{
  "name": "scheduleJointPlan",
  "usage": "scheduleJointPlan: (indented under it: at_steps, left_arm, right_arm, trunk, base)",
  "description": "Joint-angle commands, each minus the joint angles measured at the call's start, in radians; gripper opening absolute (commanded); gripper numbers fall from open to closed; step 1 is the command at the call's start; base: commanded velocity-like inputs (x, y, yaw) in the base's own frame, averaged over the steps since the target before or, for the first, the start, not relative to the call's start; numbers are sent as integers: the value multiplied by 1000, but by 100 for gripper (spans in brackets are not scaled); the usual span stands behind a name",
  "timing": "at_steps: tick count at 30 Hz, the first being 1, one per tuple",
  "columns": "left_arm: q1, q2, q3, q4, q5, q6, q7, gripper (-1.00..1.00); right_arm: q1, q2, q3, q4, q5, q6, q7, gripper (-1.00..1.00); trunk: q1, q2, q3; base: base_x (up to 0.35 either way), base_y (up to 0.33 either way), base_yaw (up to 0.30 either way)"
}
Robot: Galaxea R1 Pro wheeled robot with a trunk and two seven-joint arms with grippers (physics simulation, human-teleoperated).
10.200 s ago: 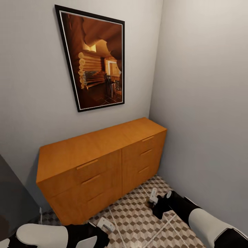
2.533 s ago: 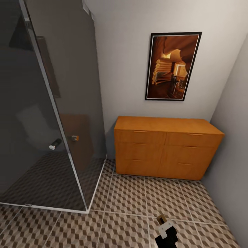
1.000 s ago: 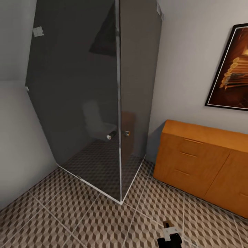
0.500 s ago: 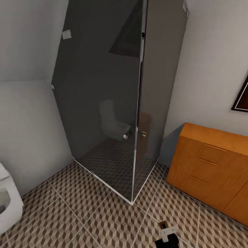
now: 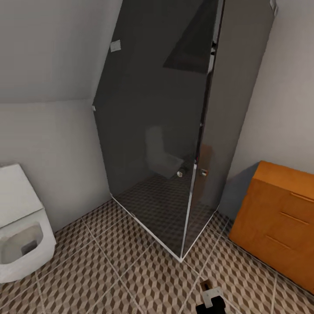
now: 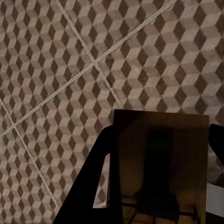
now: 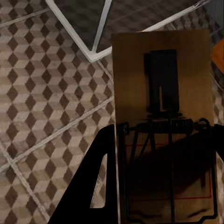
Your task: Take the four mousetraps from the cabinet in the bathroom and place them on the bathroom floor. Make sure all four end up on the same floor surface, and ensure that at least two of them are either under or directly next to the same bathroom sink.
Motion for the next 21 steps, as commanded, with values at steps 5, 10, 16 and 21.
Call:
scheduleJointPlan:
  at_steps: [5,10,16,21]
  left_arm:
    - [-2,3,-8,-3,9,-7,7,-100]
    - [-2,5,-8,0,9,-7,8,-100]
    - [-2,5,-8,1,9,-7,9,-100]
    - [-2,6,-7,3,9,-7,9,-100]
  right_arm:
    - [-1,0,9,1,-12,-5,0,-100]
    - [-1,0,9,1,-11,-6,0,-100]
    - [-1,0,9,1,-11,-6,0,-100]
    - [-1,0,9,1,-11,-6,0,-100]
  trunk:
    - [0,-1,-1]
    - [0,-1,-1]
    - [0,-1,-1]
    - [0,-1,-1]
  base:
    - [0,0,292]
    - [0,0,292]
    - [0,0,292]
    - [0,0,292]
